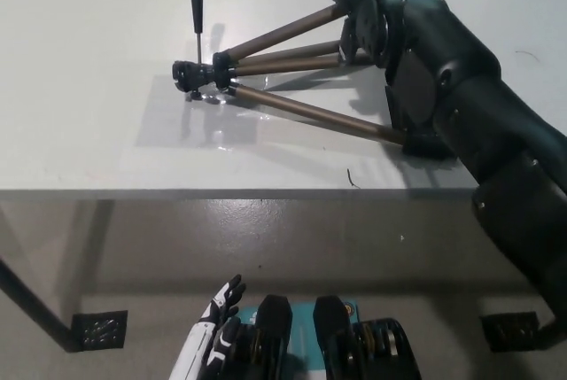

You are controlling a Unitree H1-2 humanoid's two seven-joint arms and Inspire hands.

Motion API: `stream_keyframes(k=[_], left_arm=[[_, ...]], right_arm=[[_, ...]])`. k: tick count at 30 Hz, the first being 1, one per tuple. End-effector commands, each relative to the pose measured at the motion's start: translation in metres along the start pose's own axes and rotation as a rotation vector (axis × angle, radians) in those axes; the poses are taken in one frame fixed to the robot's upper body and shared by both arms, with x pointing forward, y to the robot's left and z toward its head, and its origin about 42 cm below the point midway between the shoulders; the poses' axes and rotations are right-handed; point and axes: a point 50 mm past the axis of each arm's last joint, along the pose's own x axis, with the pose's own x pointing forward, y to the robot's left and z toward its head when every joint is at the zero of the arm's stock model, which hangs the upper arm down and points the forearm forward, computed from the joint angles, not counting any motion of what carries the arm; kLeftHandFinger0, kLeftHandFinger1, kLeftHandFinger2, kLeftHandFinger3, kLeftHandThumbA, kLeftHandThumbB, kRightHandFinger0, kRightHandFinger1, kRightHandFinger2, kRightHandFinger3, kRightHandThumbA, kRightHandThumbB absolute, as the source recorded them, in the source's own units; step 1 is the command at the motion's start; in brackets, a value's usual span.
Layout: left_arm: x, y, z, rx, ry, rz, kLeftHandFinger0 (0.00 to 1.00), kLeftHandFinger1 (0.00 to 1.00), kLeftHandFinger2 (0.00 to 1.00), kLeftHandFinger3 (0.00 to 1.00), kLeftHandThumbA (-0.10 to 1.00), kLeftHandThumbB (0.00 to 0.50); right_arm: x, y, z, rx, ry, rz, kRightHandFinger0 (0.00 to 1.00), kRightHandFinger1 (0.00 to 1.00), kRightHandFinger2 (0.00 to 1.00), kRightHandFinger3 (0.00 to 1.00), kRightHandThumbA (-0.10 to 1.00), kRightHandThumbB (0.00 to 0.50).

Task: A tripod lies near the right hand side of the table and the robot grab a leg of the tripod using its right hand and put it up right.

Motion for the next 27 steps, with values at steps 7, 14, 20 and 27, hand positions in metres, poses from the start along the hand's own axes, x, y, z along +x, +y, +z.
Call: stream_keyframes(k=[7,14,20,27], left_arm=[[0.004,-0.001,0.015,0.031,-0.091,-0.037,1.00,1.00,1.00,1.00,1.00,0.472],[0.004,-0.001,0.013,0.040,-0.100,-0.041,1.00,1.00,1.00,1.00,1.00,0.489],[0.001,-0.004,0.013,0.059,-0.084,-0.051,1.00,1.00,1.00,1.00,1.00,0.500],[0.000,-0.005,0.014,0.082,-0.088,-0.056,1.00,1.00,1.00,1.00,1.00,0.487]], right_arm=[[-0.003,-0.006,-0.010,-0.050,-0.097,-0.454,0.00,0.17,0.51,0.35,-0.10,0.246],[-0.005,-0.007,-0.016,-0.028,-0.130,-0.529,0.00,0.18,0.63,0.31,-0.10,0.223],[-0.008,-0.005,-0.022,0.094,-0.143,-0.609,0.00,0.33,0.83,0.21,-0.10,0.180],[-0.010,-0.027,-0.023,0.461,-0.150,-0.650,0.00,0.26,0.71,0.54,-0.10,0.138]])
